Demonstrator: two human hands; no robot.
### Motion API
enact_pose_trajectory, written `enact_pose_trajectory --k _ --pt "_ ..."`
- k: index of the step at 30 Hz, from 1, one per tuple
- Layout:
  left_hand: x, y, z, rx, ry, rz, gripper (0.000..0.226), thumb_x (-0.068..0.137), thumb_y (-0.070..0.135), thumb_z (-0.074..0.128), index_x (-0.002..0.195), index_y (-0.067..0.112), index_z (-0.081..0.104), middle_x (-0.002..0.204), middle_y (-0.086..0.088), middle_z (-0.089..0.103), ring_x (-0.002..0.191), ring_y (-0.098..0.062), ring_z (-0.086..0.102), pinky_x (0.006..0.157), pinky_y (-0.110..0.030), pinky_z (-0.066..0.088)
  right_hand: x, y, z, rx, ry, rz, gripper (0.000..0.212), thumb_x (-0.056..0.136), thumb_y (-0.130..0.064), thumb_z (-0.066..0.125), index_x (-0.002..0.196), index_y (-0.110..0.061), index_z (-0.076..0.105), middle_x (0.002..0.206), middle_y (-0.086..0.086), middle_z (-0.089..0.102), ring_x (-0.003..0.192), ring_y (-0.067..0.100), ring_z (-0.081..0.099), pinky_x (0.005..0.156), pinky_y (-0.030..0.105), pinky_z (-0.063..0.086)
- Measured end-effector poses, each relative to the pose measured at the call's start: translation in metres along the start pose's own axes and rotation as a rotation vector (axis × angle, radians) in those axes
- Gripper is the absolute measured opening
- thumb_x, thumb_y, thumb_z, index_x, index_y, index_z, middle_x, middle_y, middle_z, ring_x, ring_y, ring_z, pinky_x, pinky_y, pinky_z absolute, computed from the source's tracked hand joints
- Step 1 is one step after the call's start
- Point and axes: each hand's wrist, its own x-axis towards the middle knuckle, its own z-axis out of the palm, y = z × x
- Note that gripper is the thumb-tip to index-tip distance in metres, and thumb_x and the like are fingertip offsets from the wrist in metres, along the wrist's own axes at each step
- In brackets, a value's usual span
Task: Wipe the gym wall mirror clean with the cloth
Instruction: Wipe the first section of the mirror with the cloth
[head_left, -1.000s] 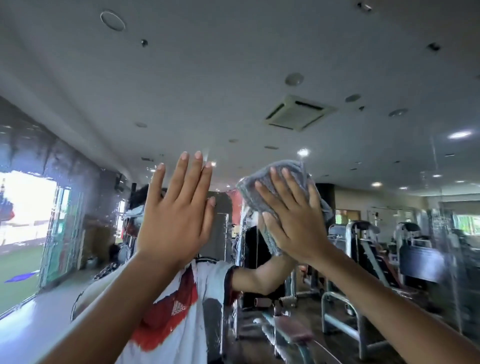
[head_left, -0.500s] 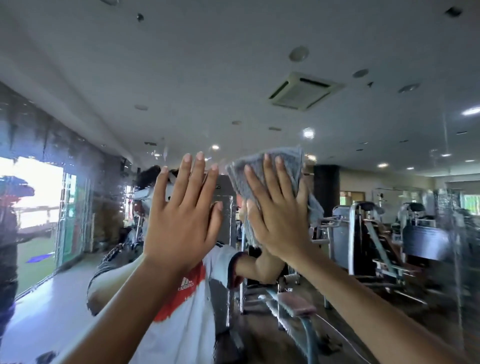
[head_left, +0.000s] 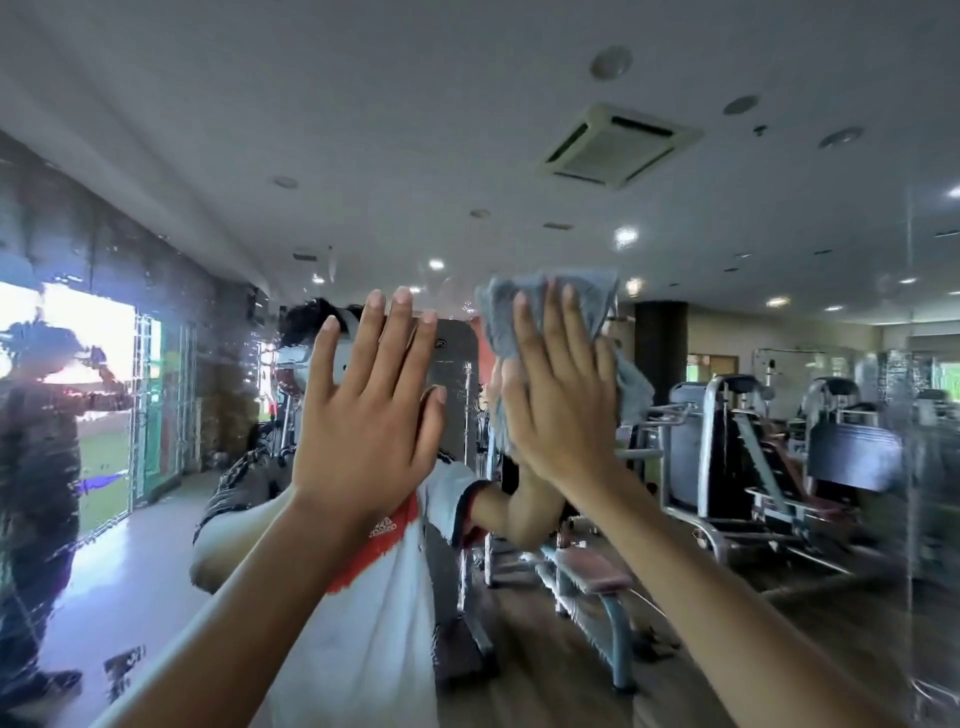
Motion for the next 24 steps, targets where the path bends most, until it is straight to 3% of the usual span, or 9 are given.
enact_pose_trajectory --k 5,9,11,13,17,21,24 --pt "-0.013 0.000 -0.004 -0.008 -0.029 0.014 0.060 0.105 0.036 0.027 0.157 0.008 0.026 0.165 -0.014 0.018 0.153 -0.030 0.015 0.121 -0.056 0.016 -0.106 0.022 -0.002 -0.061 -0.052 -0.199 0.054 0.105 -0.036 0.019 0.153 -0.014 0.028 0.161 0.012 0.028 0.150 0.028 0.023 0.117 0.053 0.024" --pt "-0.035 0.008 -0.006 -0.006 -0.065 0.020 0.060 0.104 0.033 0.034 0.158 0.009 0.025 0.166 -0.013 0.016 0.154 -0.029 0.014 0.121 -0.057 0.016 -0.088 0.051 0.001 -0.039 0.009 0.072 0.054 0.105 -0.036 0.020 0.155 -0.016 0.021 0.162 0.009 0.022 0.150 0.025 0.019 0.116 0.056 0.025" --pt "-0.037 0.009 -0.006 -0.007 -0.061 0.011 0.059 0.104 0.033 0.033 0.157 0.009 0.026 0.165 -0.014 0.017 0.154 -0.029 0.014 0.122 -0.057 0.016 -0.056 0.041 0.002 -0.034 0.035 0.246 0.056 0.102 -0.035 0.024 0.155 -0.017 0.018 0.163 0.008 0.019 0.151 0.025 0.016 0.118 0.055 0.023" --pt "-0.036 0.008 -0.005 -0.013 -0.053 0.016 0.058 0.105 0.033 0.033 0.157 0.009 0.026 0.165 -0.014 0.017 0.154 -0.030 0.015 0.121 -0.057 0.016 -0.035 0.023 0.005 -0.035 0.038 0.297 0.057 0.102 -0.036 0.024 0.155 -0.018 0.015 0.164 0.010 0.019 0.152 0.026 0.016 0.120 0.055 0.019" --pt "-0.053 0.012 -0.006 -0.031 -0.041 0.002 0.058 0.104 0.032 0.036 0.157 0.008 0.028 0.164 -0.013 0.021 0.153 -0.029 0.018 0.120 -0.057 0.020 -0.062 -0.013 0.007 0.004 0.033 0.099 0.056 0.106 -0.040 0.016 0.154 -0.014 0.027 0.163 0.011 0.022 0.150 0.029 0.021 0.121 0.054 0.016" --pt "-0.078 0.009 -0.010 -0.032 -0.047 0.013 0.058 0.104 0.033 0.034 0.156 0.009 0.029 0.164 -0.012 0.025 0.152 -0.028 0.020 0.122 -0.054 0.017 -0.148 -0.008 0.001 -0.045 -0.055 -0.216 0.058 0.101 -0.033 0.033 0.156 -0.019 0.023 0.164 0.006 0.020 0.152 0.025 0.019 0.122 0.050 0.014" --pt "-0.080 0.008 -0.011 -0.031 -0.048 0.004 0.058 0.104 0.033 0.033 0.157 0.008 0.028 0.163 -0.012 0.025 0.152 -0.028 0.020 0.123 -0.052 0.015 -0.176 0.023 -0.001 -0.081 -0.054 -0.122 0.067 0.096 -0.030 0.037 0.159 -0.022 0.016 0.167 0.002 0.010 0.153 0.024 0.016 0.120 0.048 0.014"
